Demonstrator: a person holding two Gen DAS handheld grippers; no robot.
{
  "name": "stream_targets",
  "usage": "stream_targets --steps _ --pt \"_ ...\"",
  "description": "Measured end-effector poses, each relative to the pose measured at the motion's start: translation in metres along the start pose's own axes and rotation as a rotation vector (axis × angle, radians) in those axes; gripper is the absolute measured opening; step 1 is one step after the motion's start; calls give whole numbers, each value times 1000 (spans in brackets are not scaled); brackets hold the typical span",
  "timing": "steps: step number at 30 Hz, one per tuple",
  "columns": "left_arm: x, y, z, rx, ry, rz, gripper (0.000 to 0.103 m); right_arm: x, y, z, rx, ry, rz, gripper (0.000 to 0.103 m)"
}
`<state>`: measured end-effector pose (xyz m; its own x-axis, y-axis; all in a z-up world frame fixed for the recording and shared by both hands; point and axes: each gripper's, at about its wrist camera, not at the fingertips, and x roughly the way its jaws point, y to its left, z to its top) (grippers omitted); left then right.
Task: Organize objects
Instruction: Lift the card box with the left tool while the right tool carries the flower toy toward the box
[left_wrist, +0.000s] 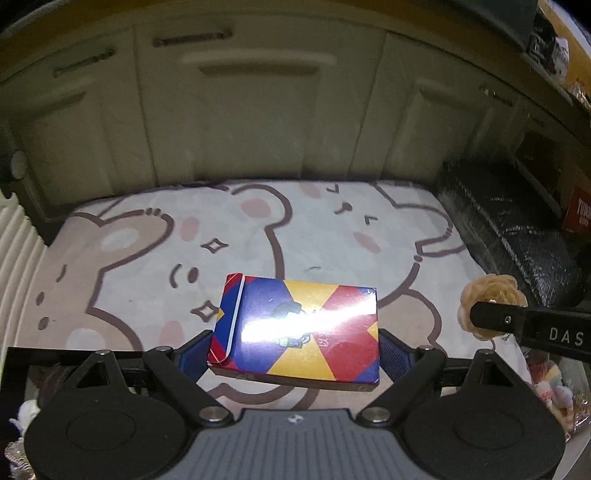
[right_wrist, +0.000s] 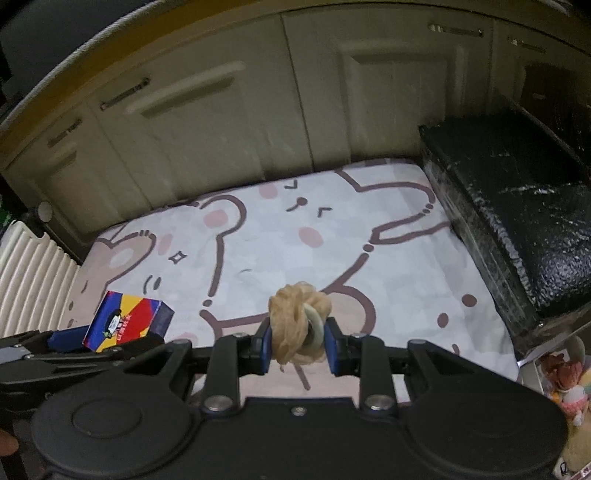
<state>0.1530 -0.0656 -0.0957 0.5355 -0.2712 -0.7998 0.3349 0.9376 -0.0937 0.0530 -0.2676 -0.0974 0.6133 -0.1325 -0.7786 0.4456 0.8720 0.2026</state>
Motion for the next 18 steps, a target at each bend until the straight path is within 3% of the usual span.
stream_targets --steps 18 --pt "-55 77 -14 -99 -56 68 90 -2 76 -2 -84 -5 76 29"
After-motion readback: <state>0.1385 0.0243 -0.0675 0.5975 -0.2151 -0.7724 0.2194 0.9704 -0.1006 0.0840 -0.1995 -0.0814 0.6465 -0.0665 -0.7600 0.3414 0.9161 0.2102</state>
